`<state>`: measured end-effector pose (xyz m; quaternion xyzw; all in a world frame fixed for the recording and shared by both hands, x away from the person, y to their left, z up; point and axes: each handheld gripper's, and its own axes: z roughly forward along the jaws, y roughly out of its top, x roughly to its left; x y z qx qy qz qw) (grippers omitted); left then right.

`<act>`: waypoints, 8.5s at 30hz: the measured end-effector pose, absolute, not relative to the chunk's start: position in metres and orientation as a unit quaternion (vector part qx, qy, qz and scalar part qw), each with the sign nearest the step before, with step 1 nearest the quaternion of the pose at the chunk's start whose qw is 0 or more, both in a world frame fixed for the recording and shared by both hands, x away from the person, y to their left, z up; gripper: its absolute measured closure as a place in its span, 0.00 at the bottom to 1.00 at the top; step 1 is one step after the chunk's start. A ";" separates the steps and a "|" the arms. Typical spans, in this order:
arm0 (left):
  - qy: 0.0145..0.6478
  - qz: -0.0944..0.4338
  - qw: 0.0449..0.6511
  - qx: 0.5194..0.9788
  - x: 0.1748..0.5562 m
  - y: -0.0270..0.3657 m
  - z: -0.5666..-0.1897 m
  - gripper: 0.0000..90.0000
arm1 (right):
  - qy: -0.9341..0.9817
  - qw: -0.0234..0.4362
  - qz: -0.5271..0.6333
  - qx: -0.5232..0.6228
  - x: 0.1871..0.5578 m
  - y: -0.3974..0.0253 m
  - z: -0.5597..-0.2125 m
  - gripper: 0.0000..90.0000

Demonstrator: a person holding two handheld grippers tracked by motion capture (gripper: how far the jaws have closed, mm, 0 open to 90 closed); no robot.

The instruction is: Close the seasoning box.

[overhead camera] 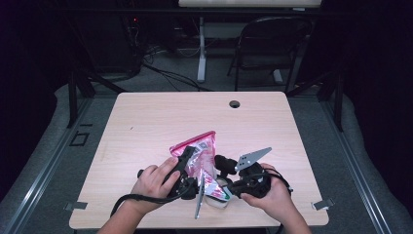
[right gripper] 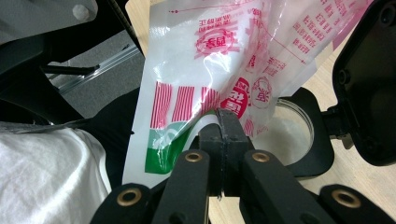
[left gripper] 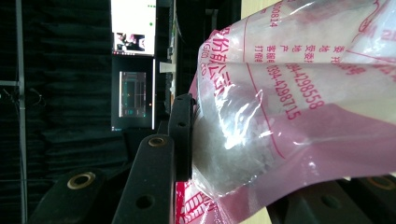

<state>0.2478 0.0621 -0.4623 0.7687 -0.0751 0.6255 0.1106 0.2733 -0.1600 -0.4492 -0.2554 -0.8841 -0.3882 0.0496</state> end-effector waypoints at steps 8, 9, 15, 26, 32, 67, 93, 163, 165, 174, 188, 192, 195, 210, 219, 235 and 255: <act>-0.073 0.624 0.110 0.770 0.247 0.062 -0.462 0.80 | -0.884 0.052 -0.388 -0.254 0.273 -0.160 -0.450 1.00; -0.074 0.624 0.110 0.770 0.247 0.062 -0.462 0.80 | -0.883 0.052 -0.390 -0.255 0.273 -0.160 -0.450 1.00; -0.075 0.625 0.112 0.769 0.248 0.062 -0.463 0.80 | -0.883 0.053 -0.390 -0.258 0.274 -0.160 -0.450 1.00; -0.078 0.627 0.107 0.767 0.247 0.061 -0.461 0.80 | -0.883 0.053 -0.389 -0.257 0.273 -0.161 -0.450 1.00; -0.075 0.627 0.109 0.768 0.246 0.061 -0.461 0.80 | -0.882 0.052 -0.390 -0.258 0.273 -0.161 -0.449 1.00; -0.084 0.631 0.109 0.763 0.244 0.058 -0.459 0.81 | -0.885 0.054 -0.384 -0.256 0.273 -0.164 -0.448 1.00; -0.087 0.634 0.111 0.761 0.243 0.058 -0.457 0.81 | -0.885 0.056 -0.384 -0.258 0.273 -0.164 -0.449 1.00; 0.035 0.546 0.171 0.819 0.258 0.091 -0.479 0.81 | -0.872 0.031 -0.407 -0.270 0.273 -0.160 -0.446 1.00; 0.042 0.539 0.174 0.823 0.259 0.093 -0.480 0.81 | -0.871 0.030 -0.408 -0.271 0.273 -0.160 -0.446 1.00; 0.063 0.522 0.183 0.831 0.261 0.097 -0.488 0.82 | -0.870 0.025 -0.409 -0.275 0.273 -0.159 -0.447 1.00; 0.108 0.475 0.218 0.846 0.263 0.110 -0.499 0.82 | -0.867 0.017 -0.418 -0.272 0.273 -0.156 -0.446 1.00; 0.120 0.464 0.225 0.848 0.263 0.113 -0.503 0.82 | -0.866 0.015 -0.419 -0.273 0.273 -0.155 -0.446 1.00; 0.129 0.455 0.232 0.850 0.263 0.116 -0.506 0.82 | -0.864 0.013 -0.421 -0.274 0.273 -0.153 -0.447 1.00; 0.151 0.430 0.247 0.855 0.260 0.121 -0.516 0.83 | -0.862 0.007 -0.427 -0.274 0.273 -0.151 -0.448 1.00; 0.175 0.408 0.268 0.855 0.260 0.127 -0.523 0.83 | -0.859 -0.002 -0.435 -0.271 0.272 -0.146 -0.448 1.00; 0.209 0.362 0.296 0.859 0.260 0.133 -0.537 0.83 | -0.859 -0.010 -0.434 -0.269 0.273 -0.142 -0.453 1.00; 0.250 0.299 0.334 0.858 0.265 0.139 -0.551 0.83 | -0.853 -0.026 -0.441 -0.276 0.273 -0.138 -0.457 0.97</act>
